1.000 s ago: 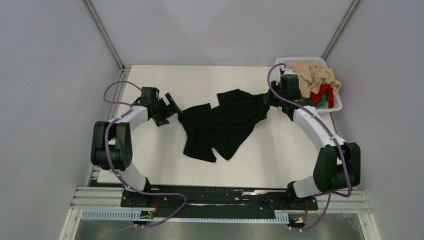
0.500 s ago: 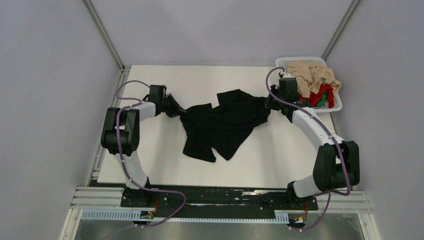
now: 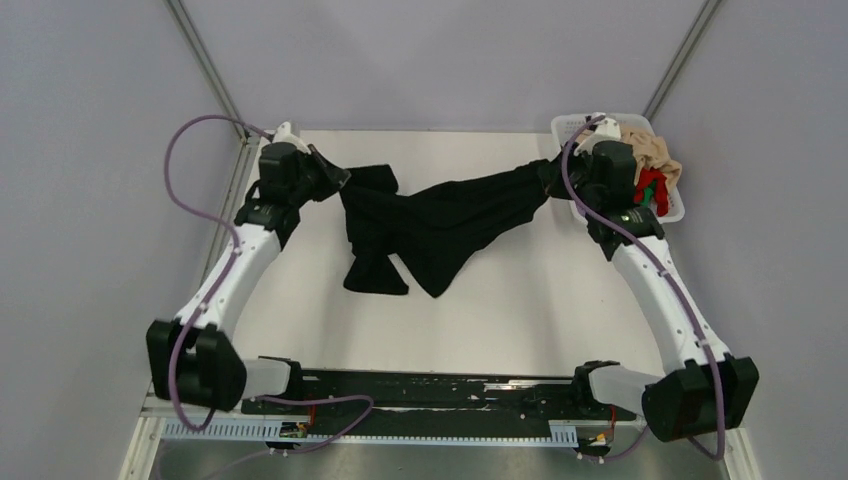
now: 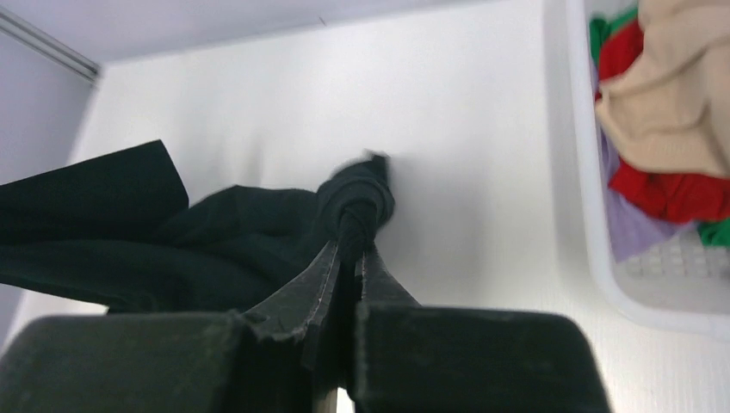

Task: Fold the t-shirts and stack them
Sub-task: Flatten out the tshirt

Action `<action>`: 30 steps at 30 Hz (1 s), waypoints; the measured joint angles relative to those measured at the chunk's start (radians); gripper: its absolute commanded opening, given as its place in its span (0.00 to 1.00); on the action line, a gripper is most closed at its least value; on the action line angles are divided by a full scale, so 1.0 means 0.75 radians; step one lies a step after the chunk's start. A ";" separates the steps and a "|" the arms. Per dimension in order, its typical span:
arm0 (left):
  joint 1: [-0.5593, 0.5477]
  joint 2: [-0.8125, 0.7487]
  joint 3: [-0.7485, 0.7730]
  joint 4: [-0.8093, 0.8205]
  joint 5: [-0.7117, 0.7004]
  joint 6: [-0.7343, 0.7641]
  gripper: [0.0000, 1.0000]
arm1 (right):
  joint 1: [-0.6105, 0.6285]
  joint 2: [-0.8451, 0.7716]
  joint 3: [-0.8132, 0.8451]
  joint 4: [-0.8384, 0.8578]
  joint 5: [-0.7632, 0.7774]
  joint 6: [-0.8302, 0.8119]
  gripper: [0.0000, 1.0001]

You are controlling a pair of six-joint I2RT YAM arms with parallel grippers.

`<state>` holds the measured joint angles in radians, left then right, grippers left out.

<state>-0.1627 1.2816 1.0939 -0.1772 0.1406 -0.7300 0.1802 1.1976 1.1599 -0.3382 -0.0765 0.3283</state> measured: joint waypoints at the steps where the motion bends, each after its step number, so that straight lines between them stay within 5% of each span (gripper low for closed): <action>1: -0.003 -0.082 0.002 0.002 -0.024 0.007 0.00 | 0.001 -0.045 0.025 0.004 -0.012 0.005 0.00; 8: -0.004 -0.534 0.082 -0.007 -0.197 0.085 0.00 | 0.001 -0.290 0.194 0.049 -0.203 0.034 0.00; 18: -0.004 -0.859 0.159 -0.060 -0.309 0.142 0.00 | 0.001 -0.462 0.319 0.100 -0.518 0.067 0.00; 25: -0.004 -0.850 0.201 -0.057 -0.405 0.154 0.03 | 0.001 -0.491 0.297 0.129 -0.507 0.091 0.00; 30: -0.004 -0.572 0.213 -0.057 -0.620 0.161 0.06 | 0.003 -0.460 0.134 0.137 -0.311 0.148 0.00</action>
<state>-0.1654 0.8524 1.2533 -0.2203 -0.3244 -0.6090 0.1822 0.8528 1.2602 -0.2356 -0.3099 0.4389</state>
